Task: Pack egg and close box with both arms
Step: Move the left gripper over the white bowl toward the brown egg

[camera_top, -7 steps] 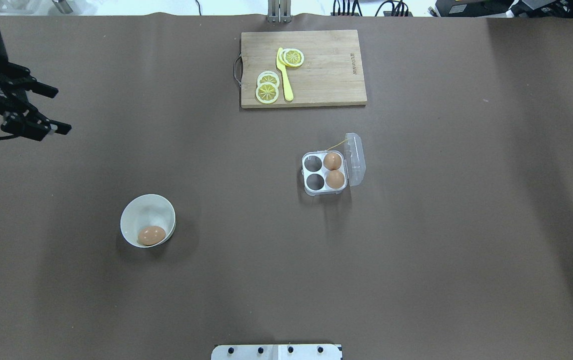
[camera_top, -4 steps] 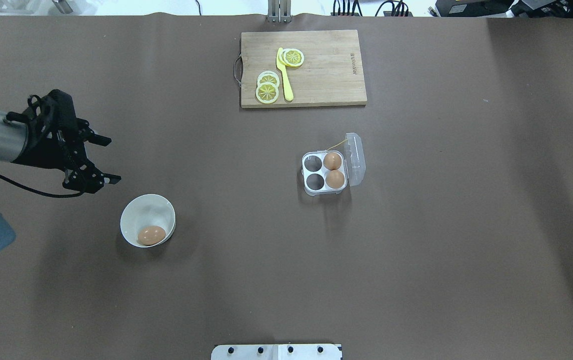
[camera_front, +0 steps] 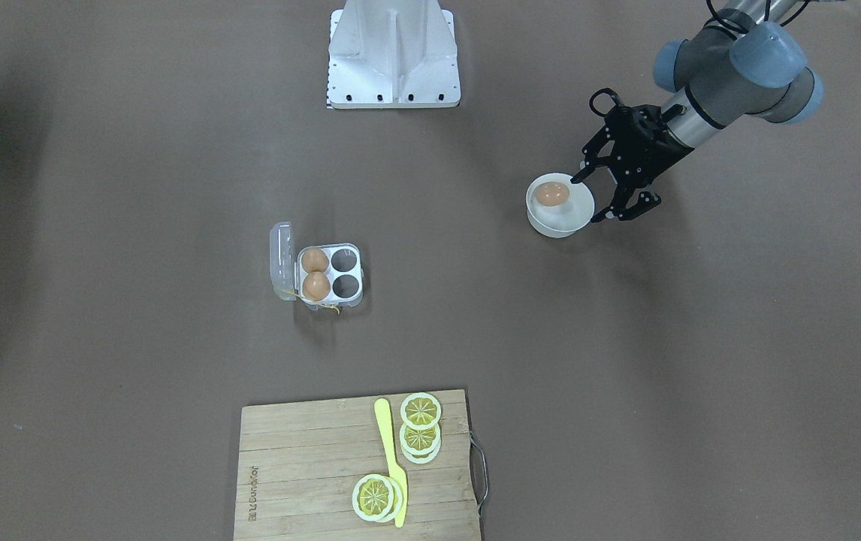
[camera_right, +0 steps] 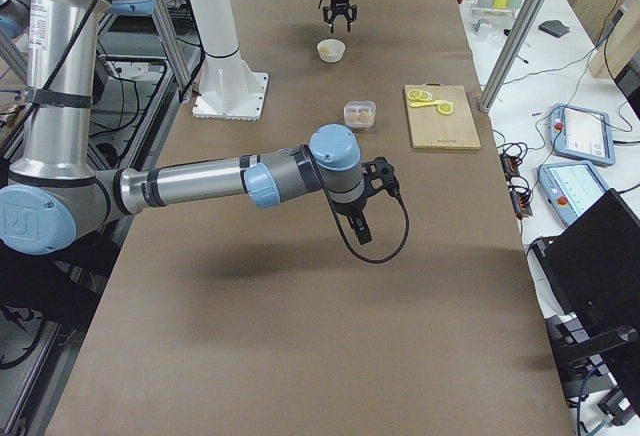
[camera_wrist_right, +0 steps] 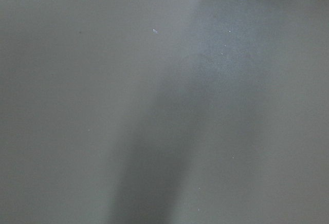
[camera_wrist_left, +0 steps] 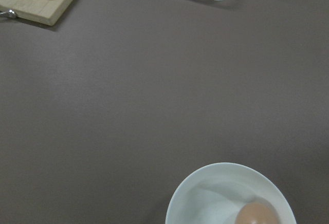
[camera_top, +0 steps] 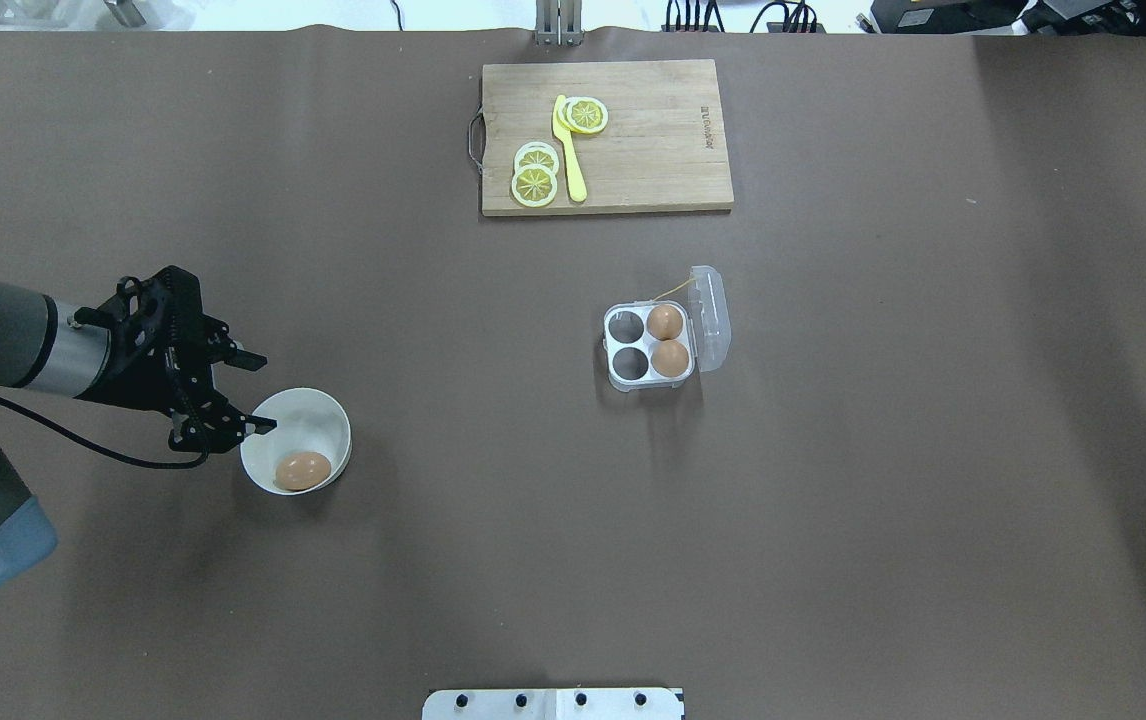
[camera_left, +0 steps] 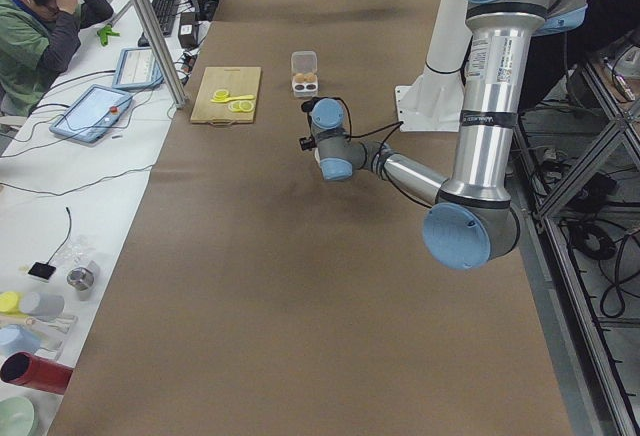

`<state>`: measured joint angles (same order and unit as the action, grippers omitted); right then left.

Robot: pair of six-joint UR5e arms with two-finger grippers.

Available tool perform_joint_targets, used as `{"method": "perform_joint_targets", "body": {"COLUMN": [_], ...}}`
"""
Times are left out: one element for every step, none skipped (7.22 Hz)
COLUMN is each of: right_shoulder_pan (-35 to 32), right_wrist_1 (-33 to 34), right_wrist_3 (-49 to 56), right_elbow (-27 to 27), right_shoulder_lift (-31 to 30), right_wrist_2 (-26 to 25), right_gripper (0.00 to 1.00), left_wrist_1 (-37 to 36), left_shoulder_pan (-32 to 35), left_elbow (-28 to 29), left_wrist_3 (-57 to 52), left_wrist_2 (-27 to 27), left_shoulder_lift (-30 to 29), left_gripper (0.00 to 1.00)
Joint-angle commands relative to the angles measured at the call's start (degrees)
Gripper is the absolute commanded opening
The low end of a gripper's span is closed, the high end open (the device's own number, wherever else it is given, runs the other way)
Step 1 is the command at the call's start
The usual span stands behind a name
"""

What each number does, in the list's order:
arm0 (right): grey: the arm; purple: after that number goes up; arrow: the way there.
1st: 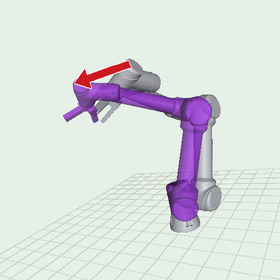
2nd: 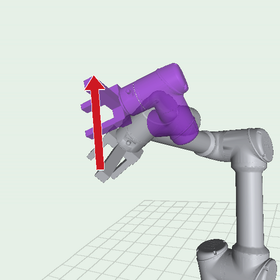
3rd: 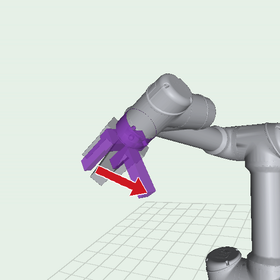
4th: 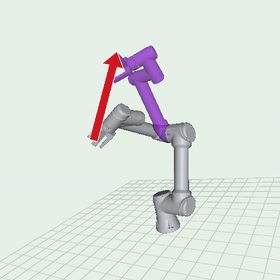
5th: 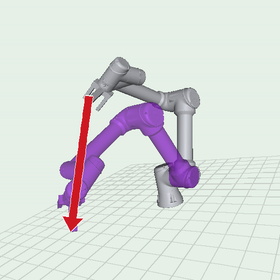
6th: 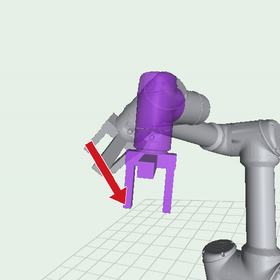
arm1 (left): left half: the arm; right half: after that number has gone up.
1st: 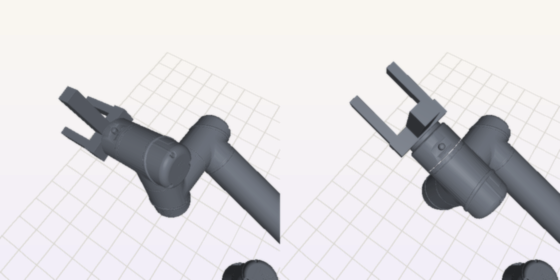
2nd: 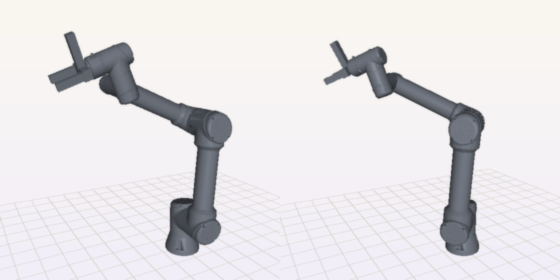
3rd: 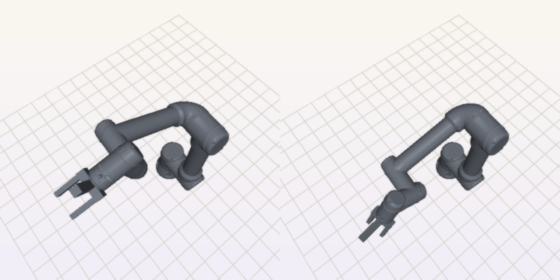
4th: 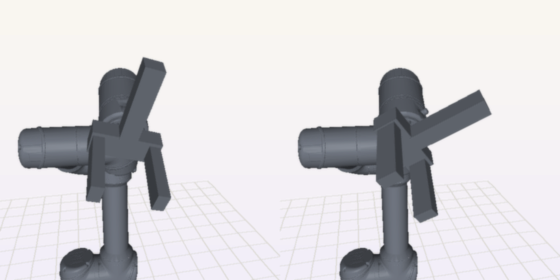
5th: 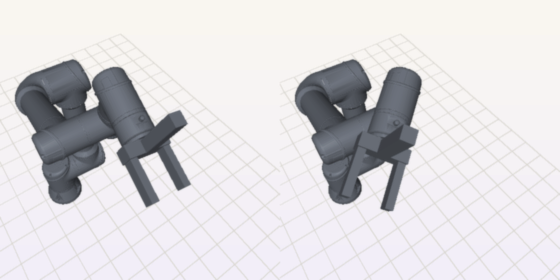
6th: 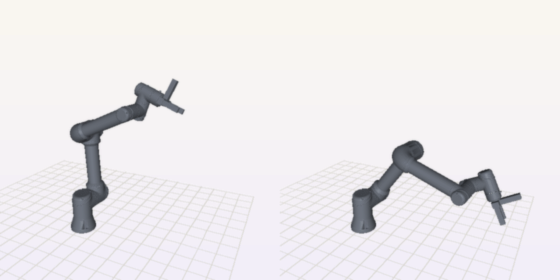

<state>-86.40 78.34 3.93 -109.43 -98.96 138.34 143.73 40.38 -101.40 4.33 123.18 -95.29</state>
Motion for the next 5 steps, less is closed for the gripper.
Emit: {"method": "perform_joint_targets", "body": {"right_shoulder_pan": [0.0,0.0,0.0,0.0,0.0], "right_wrist_1": [0.0,0.0,0.0,0.0,0.0], "right_wrist_3": [0.0,0.1,0.1,0.0,0.0], "right_elbow": [0.0,0.0,0.0,0.0,0.0], "right_shoulder_lift": [0.0,-0.1,-0.1,-0.1,-0.1], "right_wrist_2": [0.0,0.0,-0.1,0.0,-0.1], "right_gripper": [1.00,1.00,1.00,1.00,1.00], "left_wrist_1": [0.1,0.2,0.2,0.3,0.3], "left_shoulder_pan": [-5.4,-7.2,-7.3,-7.3,-7.3], "left_elbow": [1.3,1.3,1.6,2.3,3.0], "left_wrist_3": [0.0,0.1,0.1,0.1,0.1], "left_wrist_2": [-4.4,-6.5,-6.5,-6.5,-6.6], "left_shoulder_lift": [0.0,-0.1,-0.2,-0.2,-0.5], "left_gripper": [0.77,0.77,0.77,0.77,0.77]}}
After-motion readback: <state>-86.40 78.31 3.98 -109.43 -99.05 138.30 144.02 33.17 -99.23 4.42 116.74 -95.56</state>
